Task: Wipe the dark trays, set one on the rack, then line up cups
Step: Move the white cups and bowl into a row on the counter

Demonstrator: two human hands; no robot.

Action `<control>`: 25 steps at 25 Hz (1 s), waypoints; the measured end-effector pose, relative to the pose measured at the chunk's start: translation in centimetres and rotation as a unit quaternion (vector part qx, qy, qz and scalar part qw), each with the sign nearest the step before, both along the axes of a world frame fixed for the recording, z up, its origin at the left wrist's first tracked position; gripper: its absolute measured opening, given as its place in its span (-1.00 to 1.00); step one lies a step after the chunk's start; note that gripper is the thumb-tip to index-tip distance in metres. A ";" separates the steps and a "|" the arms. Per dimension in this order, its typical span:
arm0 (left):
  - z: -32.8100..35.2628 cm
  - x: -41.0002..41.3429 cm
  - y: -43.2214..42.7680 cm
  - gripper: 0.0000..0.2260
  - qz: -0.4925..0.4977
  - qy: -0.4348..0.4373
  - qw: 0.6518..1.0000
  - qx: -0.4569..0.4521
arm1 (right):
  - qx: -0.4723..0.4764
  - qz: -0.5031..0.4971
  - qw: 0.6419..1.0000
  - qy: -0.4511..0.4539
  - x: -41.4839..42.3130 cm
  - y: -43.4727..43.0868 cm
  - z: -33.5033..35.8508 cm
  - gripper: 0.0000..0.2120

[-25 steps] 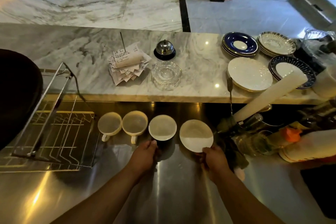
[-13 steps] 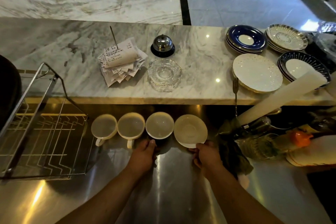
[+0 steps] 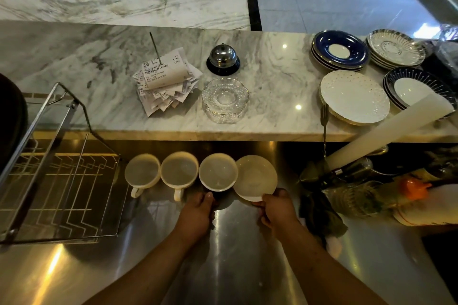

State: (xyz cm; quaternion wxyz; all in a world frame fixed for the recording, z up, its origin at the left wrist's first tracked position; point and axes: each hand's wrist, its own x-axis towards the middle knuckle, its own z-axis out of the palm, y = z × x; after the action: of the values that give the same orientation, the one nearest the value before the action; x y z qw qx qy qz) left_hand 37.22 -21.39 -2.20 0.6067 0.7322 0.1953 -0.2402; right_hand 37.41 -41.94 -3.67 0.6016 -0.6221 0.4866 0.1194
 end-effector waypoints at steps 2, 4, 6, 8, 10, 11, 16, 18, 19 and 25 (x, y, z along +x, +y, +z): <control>-0.4 -0.1 0.1 -0.80 0.000 0.013 1.000 0.001 | -0.009 0.011 1.000 0.005 0.2 -0.1 0.1 -0.75; -0.7 -0.1 0.3 -0.77 -0.001 0.019 1.000 0.013 | -0.022 0.021 1.000 0.007 0.3 -0.1 0.2 -0.72; -0.9 -0.1 0.5 -0.76 -0.003 0.021 0.999 0.025 | -0.031 0.026 0.999 0.010 0.2 -0.1 0.2 -0.71; -1.0 -0.1 0.5 -0.76 -0.004 0.027 0.999 0.026 | -0.041 0.030 0.999 0.018 0.1 0.0 0.1 -0.73; -1.1 -0.1 0.4 -0.75 -0.009 0.032 0.999 0.032 | -0.061 0.049 0.997 0.025 0.0 0.0 -0.3 -0.76; -1.2 -0.1 0.4 -0.74 -0.011 0.034 0.999 0.035 | -0.070 0.058 0.995 0.028 -0.1 -0.1 -0.6 -0.77; -1.5 0.2 0.5 -0.75 -0.010 0.036 0.999 0.038 | -0.137 0.116 0.983 0.030 0.0 -0.5 -1.3 -0.75; -1.6 0.2 0.6 -0.75 -0.012 0.030 0.999 0.042 | -0.199 0.178 0.963 0.041 0.0 -0.8 -1.2 -0.73; -1.7 0.2 0.7 -0.75 -0.020 0.019 0.998 0.053 | -0.231 0.213 0.948 0.045 0.0 -0.9 -1.1 -0.73; -0.6 0.3 2.0 -0.83 -0.162 -0.059 0.960 0.219 | -0.367 0.357 0.858 0.040 -0.3 -2.0 0.0 -0.61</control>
State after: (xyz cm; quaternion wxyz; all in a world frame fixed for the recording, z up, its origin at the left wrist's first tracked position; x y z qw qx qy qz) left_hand 37.50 -19.34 -2.83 0.3951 0.8817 0.0858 -0.2430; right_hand 37.13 -43.89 -3.63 0.2254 -0.9238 0.2629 0.1635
